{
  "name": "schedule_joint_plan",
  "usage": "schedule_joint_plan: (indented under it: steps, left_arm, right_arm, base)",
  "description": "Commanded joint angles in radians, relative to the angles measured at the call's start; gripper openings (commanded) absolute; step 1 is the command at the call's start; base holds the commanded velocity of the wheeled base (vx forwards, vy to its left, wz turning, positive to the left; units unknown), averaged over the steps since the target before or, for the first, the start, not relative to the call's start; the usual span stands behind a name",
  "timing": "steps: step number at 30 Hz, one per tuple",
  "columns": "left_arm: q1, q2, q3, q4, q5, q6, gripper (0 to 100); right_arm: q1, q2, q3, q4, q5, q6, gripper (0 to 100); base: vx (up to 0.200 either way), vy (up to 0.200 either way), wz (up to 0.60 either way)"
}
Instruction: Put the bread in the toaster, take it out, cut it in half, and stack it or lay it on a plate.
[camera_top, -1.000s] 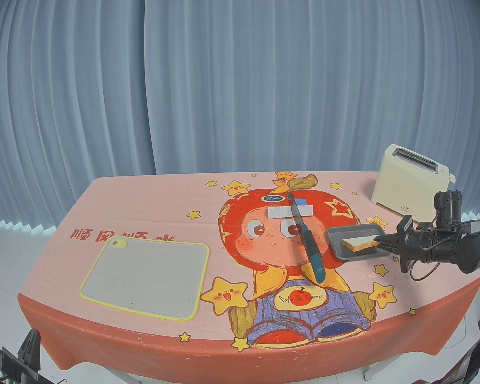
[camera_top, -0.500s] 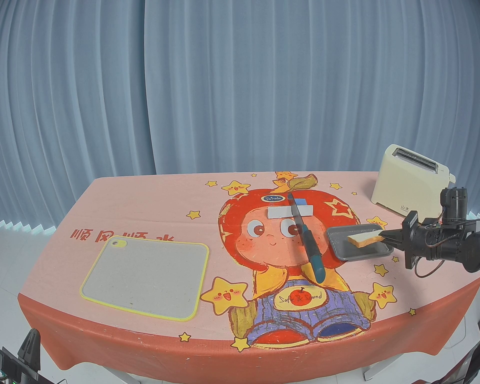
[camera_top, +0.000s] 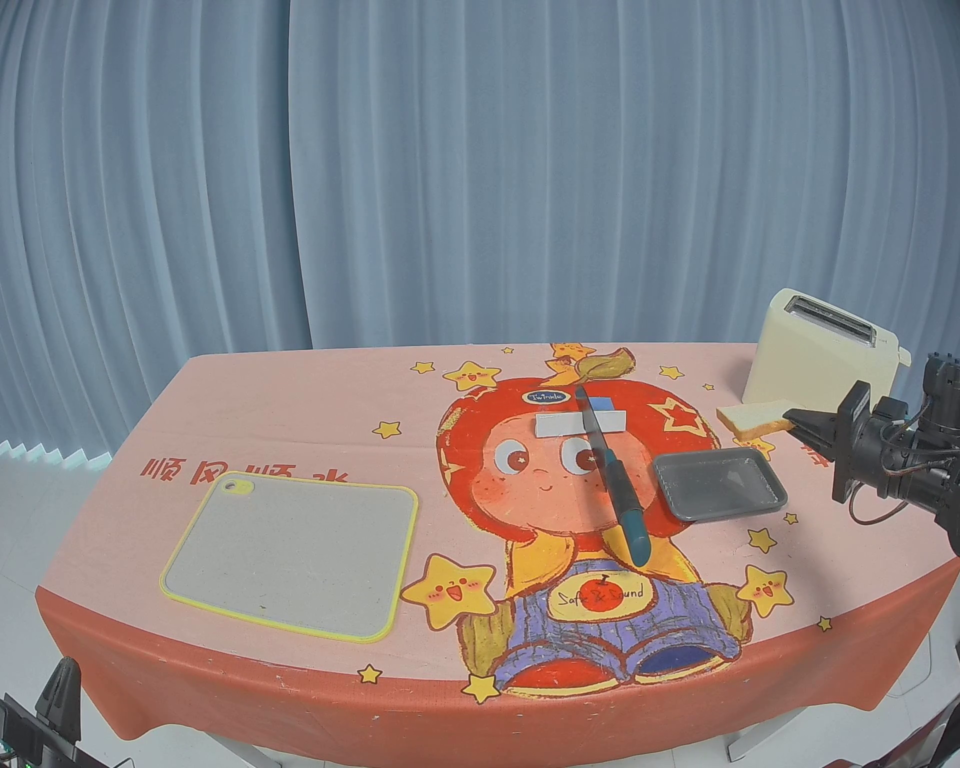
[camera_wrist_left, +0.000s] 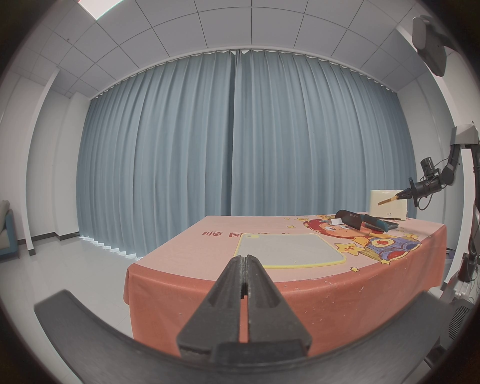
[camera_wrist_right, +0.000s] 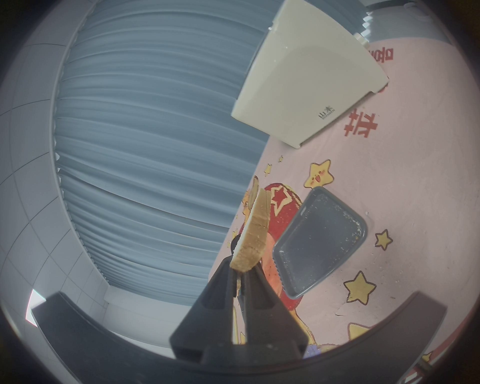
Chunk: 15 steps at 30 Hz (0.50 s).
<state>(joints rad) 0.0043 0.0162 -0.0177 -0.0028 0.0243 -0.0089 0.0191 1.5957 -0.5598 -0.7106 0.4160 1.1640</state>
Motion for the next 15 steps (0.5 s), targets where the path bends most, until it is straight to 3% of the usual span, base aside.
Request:
schedule_joint_plan:
  steps: [1, 5, 10, 15]
  left_arm:
    - [0.0, -0.016, 0.018, 0.0, 0.0, 0.0, 0]
    - [0.0, -0.016, 0.018, 0.0, 0.0, 0.0, 0]
    - [0.0, -0.016, 0.018, 0.0, 0.0, 0.0, 0]
    - [0.0, -0.016, 0.018, 0.0, -0.001, 0.0, 0]
  right_arm:
    - [-0.001, -0.039, 0.014, -0.013, -0.002, -0.001, 0]
    - [0.004, -0.057, 0.015, -0.013, 0.0, -0.027, 0]
    - [0.01, -0.054, 0.021, -0.013, 0.0, -0.119, 0]
    - [0.013, -0.082, 0.021, -0.013, -0.002, -0.167, 0]
  base:
    - [0.0, 0.0, 0.0]
    - [0.0, 0.0, 0.0]
    - [0.0, 0.0, 0.0]
    - [0.0, 0.0, 0.0]
